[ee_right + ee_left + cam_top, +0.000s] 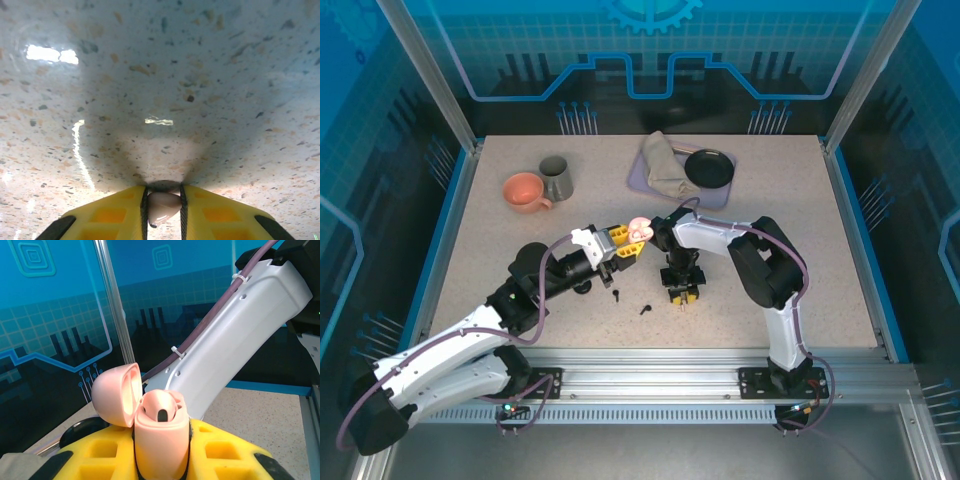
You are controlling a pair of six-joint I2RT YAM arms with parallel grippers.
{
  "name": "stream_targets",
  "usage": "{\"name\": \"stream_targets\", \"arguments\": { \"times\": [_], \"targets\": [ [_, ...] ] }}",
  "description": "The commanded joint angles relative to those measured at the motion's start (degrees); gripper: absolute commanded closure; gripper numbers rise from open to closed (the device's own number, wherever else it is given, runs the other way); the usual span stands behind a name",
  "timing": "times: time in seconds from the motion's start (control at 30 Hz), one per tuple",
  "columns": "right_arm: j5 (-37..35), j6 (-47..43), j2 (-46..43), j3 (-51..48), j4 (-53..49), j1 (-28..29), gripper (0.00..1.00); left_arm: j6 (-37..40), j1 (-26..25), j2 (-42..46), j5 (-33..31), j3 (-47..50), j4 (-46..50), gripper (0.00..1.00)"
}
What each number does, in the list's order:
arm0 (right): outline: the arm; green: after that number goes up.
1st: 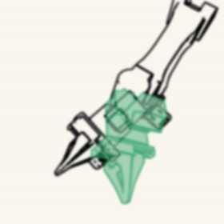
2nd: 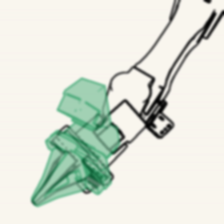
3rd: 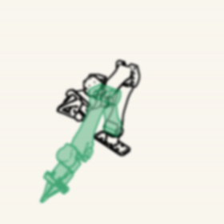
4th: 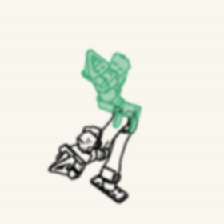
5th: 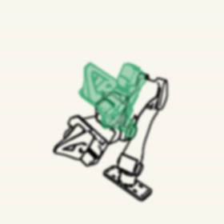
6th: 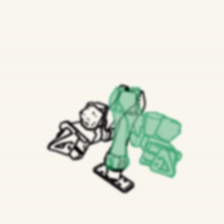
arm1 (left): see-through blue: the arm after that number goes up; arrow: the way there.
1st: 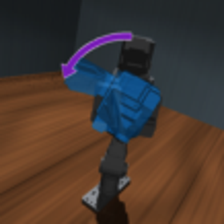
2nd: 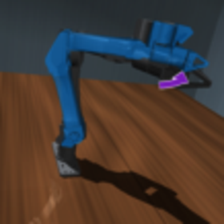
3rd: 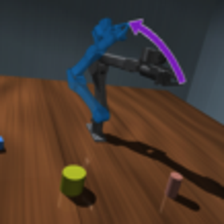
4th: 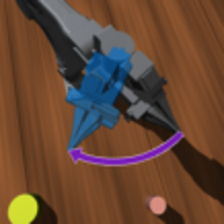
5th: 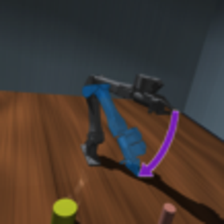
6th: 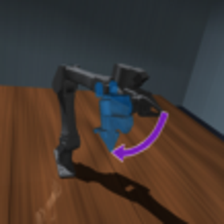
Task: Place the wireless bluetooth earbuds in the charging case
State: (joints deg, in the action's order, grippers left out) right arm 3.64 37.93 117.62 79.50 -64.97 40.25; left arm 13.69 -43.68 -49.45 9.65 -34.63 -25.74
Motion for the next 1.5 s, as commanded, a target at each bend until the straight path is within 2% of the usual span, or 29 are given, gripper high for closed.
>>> {"name": "stream_targets", "arguments": {
  "times": [0.0, 0.3, 0.6, 1.0, 1.2, 1.47],
  "targets": [
    [-0.6, -0.4, 1.7, -2.3, 0.1, 1.4, 0.77, 0.8, -0.3, 0.5, -0.9, 0.4, -0.8, 1.0],
    [-0.7, -3.2, -4.5, -5.1, 3.0, -0.5, 0.77, 0.0, -0.3, -0.4, -0.9, -0.1, -0.6, 1.0],
    [-1.2, -4.5, -16.0, -10.6, 10.4, -3.1, 0.78, -3.3, -0.3, -2.8, -0.7, -0.7, -2.9, 1.0],
    [2.6, -6.7, -41.9, -15.6, 20.1, -10.1, 0.79, -8.6, -0.3, -6.6, -1.3, -3.2, -2.9, 1.0],
    [8.0, -8.8, -52.8, -12.8, 24.3, -13.3, 0.79, -10.1, -0.3, -9.0, -0.8, -4.7, -3.9, 1.0],
    [13.7, -11.7, -55.8, -2.8, 21.3, -13.6, 0.79, -10.9, -0.3, -13.1, 1.2, -6.3, -6.8, 1.0]
  ]
}}
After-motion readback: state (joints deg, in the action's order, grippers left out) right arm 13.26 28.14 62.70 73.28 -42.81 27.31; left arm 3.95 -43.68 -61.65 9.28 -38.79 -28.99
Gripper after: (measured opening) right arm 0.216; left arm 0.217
